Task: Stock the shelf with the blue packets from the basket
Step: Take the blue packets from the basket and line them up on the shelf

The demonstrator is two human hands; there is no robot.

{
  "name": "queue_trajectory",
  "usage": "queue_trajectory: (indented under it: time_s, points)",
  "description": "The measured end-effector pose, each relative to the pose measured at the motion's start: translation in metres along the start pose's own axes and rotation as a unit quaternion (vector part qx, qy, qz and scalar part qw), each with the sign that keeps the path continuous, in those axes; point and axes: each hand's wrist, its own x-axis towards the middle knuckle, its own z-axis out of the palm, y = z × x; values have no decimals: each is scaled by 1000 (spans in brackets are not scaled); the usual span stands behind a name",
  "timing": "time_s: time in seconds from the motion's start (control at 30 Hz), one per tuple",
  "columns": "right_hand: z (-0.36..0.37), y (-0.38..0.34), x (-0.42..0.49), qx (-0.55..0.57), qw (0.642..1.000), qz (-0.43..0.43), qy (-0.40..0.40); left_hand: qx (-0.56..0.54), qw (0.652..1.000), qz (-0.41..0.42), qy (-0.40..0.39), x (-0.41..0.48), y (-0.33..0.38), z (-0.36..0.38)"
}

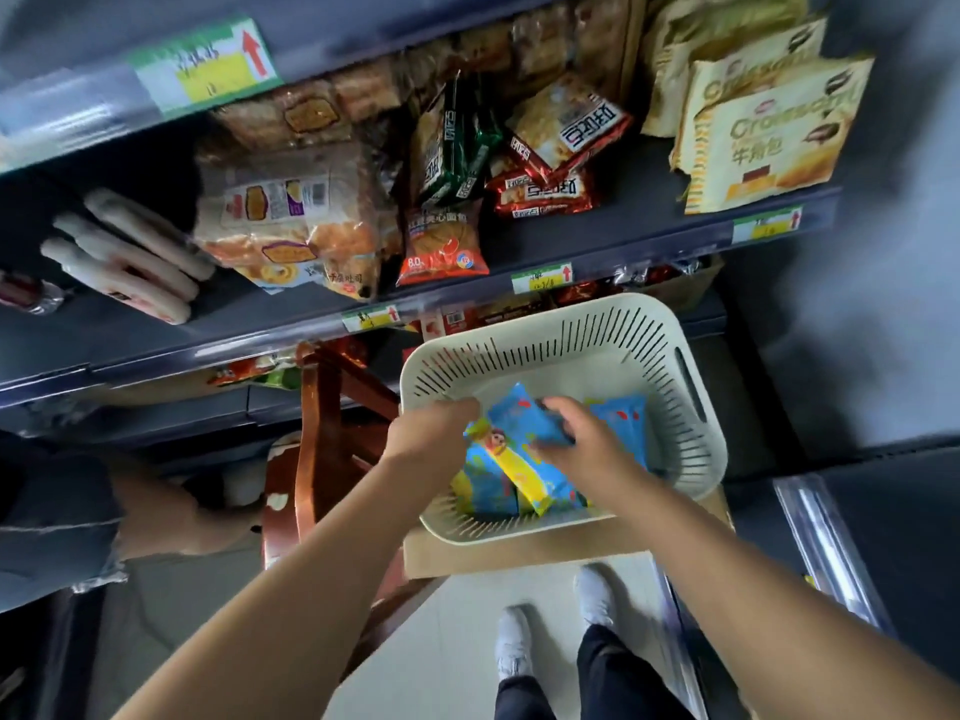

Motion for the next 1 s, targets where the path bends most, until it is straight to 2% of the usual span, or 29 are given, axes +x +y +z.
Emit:
queue_trajectory:
  time_s: [0.1,0.23,0.33,0.5,0.67,0.83,1.0]
  points:
    - [-30,-26,-15,99,993,23,51,-136,990,-24,42,-7,-2,-27]
    - [-58,-58,-38,155,983,39,89,-331,941,14,76,-13,8,-71]
    - [-73,-84,-70,166,980,1,112,-396,914,58,74,-27,22,-98]
    - [-94,-113,-134,162,963,-66,205,-449,879,152,53,-65,52,-135]
    - [-96,-138,-220,198,906,-122,355,-499,819,284,3,-128,92,-165]
    - [-98,-154,-319,195,824,-176,503,-507,763,397,-47,-183,142,-184]
    - [-109,-153,-428,162,739,-210,619,-516,713,464,-99,-244,211,-191]
